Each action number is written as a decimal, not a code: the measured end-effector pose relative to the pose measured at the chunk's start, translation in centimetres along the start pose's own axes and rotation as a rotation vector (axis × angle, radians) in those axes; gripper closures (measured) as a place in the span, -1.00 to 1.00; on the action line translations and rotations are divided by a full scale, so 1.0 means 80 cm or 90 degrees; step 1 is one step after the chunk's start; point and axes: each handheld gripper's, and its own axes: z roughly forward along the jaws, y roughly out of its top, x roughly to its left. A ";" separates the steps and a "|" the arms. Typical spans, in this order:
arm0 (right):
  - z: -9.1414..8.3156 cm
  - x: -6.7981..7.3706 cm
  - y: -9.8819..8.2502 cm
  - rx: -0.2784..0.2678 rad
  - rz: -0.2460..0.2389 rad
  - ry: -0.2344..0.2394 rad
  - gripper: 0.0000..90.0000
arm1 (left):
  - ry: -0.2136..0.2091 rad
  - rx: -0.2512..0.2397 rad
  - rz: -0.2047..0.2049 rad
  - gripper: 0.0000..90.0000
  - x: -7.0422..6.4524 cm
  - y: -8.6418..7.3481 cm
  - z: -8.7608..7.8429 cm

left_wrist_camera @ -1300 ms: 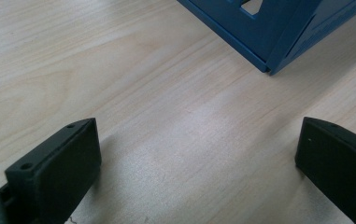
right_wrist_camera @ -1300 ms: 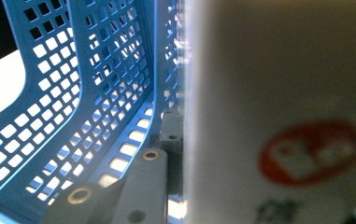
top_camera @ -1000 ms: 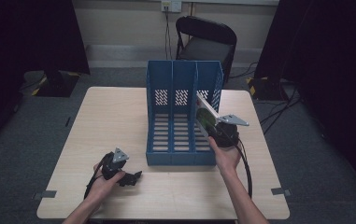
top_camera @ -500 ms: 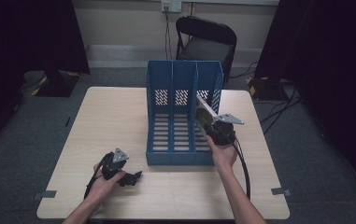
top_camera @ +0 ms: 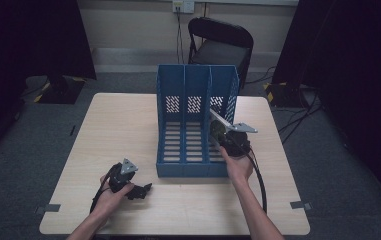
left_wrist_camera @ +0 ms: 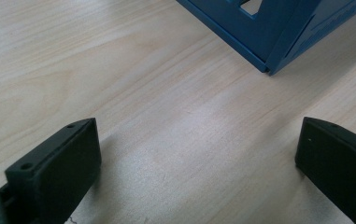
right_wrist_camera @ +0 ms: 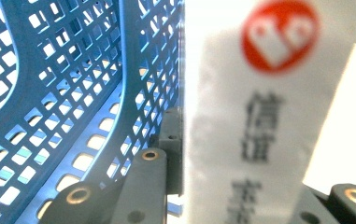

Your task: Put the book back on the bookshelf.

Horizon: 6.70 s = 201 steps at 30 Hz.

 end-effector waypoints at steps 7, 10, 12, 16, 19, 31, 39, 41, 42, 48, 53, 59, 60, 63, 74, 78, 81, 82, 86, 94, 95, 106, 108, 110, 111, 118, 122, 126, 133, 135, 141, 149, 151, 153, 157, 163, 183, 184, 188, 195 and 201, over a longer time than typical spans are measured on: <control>-0.003 0.000 -0.003 0.006 -0.003 0.005 0.67 | 0.000 0.000 0.000 -1.00 0.000 0.000 0.000; -0.008 0.001 -0.008 0.000 -0.001 0.007 0.66 | 0.000 0.000 0.001 -1.00 0.000 0.000 0.000; -0.010 0.001 -0.010 0.001 0.000 0.014 0.65 | 0.000 0.000 0.000 -1.00 0.000 0.000 0.000; -0.012 0.002 -0.015 0.004 -0.004 0.016 0.65 | 0.000 0.000 0.000 -1.00 0.000 0.000 0.000; -0.014 0.002 -0.019 -0.002 -0.002 0.020 0.64 | 0.000 0.000 0.000 -1.00 0.000 0.000 0.000; -0.019 0.003 -0.024 -0.015 0.004 0.029 0.59 | 0.000 0.000 0.000 -1.00 0.000 0.000 0.000; -0.035 0.004 -0.024 -0.078 0.049 0.041 0.43 | -0.003 0.000 0.002 -1.00 0.000 0.000 0.000; -0.038 0.008 -0.027 -0.103 0.046 0.035 0.41 | -0.003 0.000 0.002 -1.00 0.000 0.000 0.000; -0.038 0.009 -0.030 -0.107 0.043 0.031 0.41 | -0.003 0.000 0.002 -1.00 0.000 0.000 0.000; -0.033 0.007 -0.042 -0.100 0.047 0.031 0.42 | -0.007 0.001 0.006 -1.00 0.000 0.002 0.002; -0.029 0.005 -0.042 -0.095 0.051 0.027 0.47 | -0.008 0.001 0.009 -1.00 0.000 0.003 0.003; -0.024 0.012 -0.039 -0.089 0.041 0.012 0.49 | -0.008 0.001 0.009 -1.00 0.000 0.003 0.003; -0.023 0.012 -0.038 -0.087 0.036 0.009 0.49 | -0.008 0.001 0.009 -1.00 0.000 0.003 0.003; -0.019 0.012 -0.035 -0.080 0.029 0.005 0.49 | -0.008 0.001 0.009 -1.00 0.000 0.003 0.003; -0.014 0.011 -0.031 -0.082 0.023 0.001 0.53 | -0.009 0.001 0.008 -1.00 -0.001 0.003 0.003; -0.013 0.012 -0.030 -0.075 0.014 -0.008 0.62 | -0.008 0.001 0.010 -1.00 -0.001 0.003 0.003; -0.012 0.016 -0.029 -0.075 0.003 -0.018 0.67 | -0.008 0.001 0.010 -1.00 -0.001 0.003 0.003; -0.012 0.018 -0.029 -0.075 -0.005 -0.031 0.69 | -0.008 0.001 0.010 -1.00 -0.001 0.003 0.003; -0.013 0.023 -0.029 -0.075 -0.007 -0.075 0.70 | -0.009 0.001 0.009 -1.00 -0.001 0.003 0.003; -0.016 0.024 -0.033 -0.099 0.040 -0.130 0.70 | -0.009 0.001 0.010 -1.00 -0.001 0.003 0.003; -0.016 0.024 -0.034 -0.100 0.043 -0.133 0.70 | -0.009 0.001 0.009 -1.00 -0.001 0.003 0.003; -0.015 0.023 -0.033 -0.102 0.089 -0.175 0.69 | -0.008 0.001 0.009 -1.00 -0.001 0.003 0.003; -0.014 0.023 -0.033 -0.105 0.086 -0.179 0.68 | -0.009 0.001 0.009 -1.00 -0.001 0.003 0.003; -0.015 0.022 -0.033 -0.106 0.090 -0.181 0.66 | -0.008 0.001 0.010 -1.00 -0.001 0.003 0.003; -0.015 0.022 -0.033 -0.105 0.093 -0.181 0.64 | -0.009 0.001 0.009 -1.00 -0.001 0.003 0.003; -0.014 0.025 -0.032 -0.096 0.099 -0.195 0.68 | -0.009 0.002 0.009 -1.00 -0.001 0.003 0.003; -0.014 0.026 -0.032 -0.096 0.095 -0.199 0.68 | -0.009 0.001 0.009 -1.00 -0.001 0.003 0.003; -0.013 0.027 -0.032 -0.097 0.097 -0.202 0.68 | -0.009 0.001 0.010 -1.00 -0.001 0.003 0.003; -0.013 0.025 -0.031 -0.097 0.088 -0.196 0.64 | -0.009 0.001 0.009 -1.00 -0.001 0.003 0.003; -0.013 0.023 -0.031 -0.095 0.089 -0.191 0.59 | -0.009 0.001 0.009 -1.00 -0.001 0.003 0.003; -0.013 0.022 -0.031 -0.093 0.073 -0.184 0.56 | -0.009 0.001 0.009 -1.00 -0.001 0.003 0.003; -0.013 0.019 -0.030 -0.093 0.068 -0.166 0.37 | -0.009 0.001 0.009 -1.00 -0.001 0.003 0.003; -0.014 0.019 -0.030 -0.098 0.070 -0.157 0.34 | -0.008 0.001 0.010 -1.00 -0.001 0.003 0.003; -0.014 0.018 -0.029 -0.102 0.074 -0.149 0.32 | -0.008 0.001 0.009 -1.00 -0.001 0.003 0.003; -0.015 0.016 -0.028 -0.107 0.075 -0.142 0.17 | -0.008 0.001 0.009 -1.00 -0.001 0.003 0.003; -0.012 0.009 -0.028 -0.098 0.077 -0.097 -0.15 | -0.008 0.001 0.009 -1.00 -0.001 0.003 0.003; -0.028 -0.002 -0.017 -0.091 0.077 -0.004 -0.68 | -0.008 0.000 0.008 -1.00 -0.001 0.003 0.003; -0.030 -0.003 -0.016 -0.091 0.078 -0.001 -0.69 | -0.009 0.000 0.008 -1.00 -0.001 0.003 0.003; -0.038 -0.006 -0.014 -0.079 0.083 0.035 -0.69 | -0.009 0.001 0.009 -1.00 -0.001 0.003 0.003; -0.053 -0.009 -0.015 -0.068 0.059 0.069 -0.69 | -0.010 0.001 0.011 -1.00 -0.001 0.003 0.003; -0.074 -0.021 -0.021 -0.064 0.048 0.084 -0.69 | -0.010 0.001 0.011 -1.00 -0.001 0.003 0.003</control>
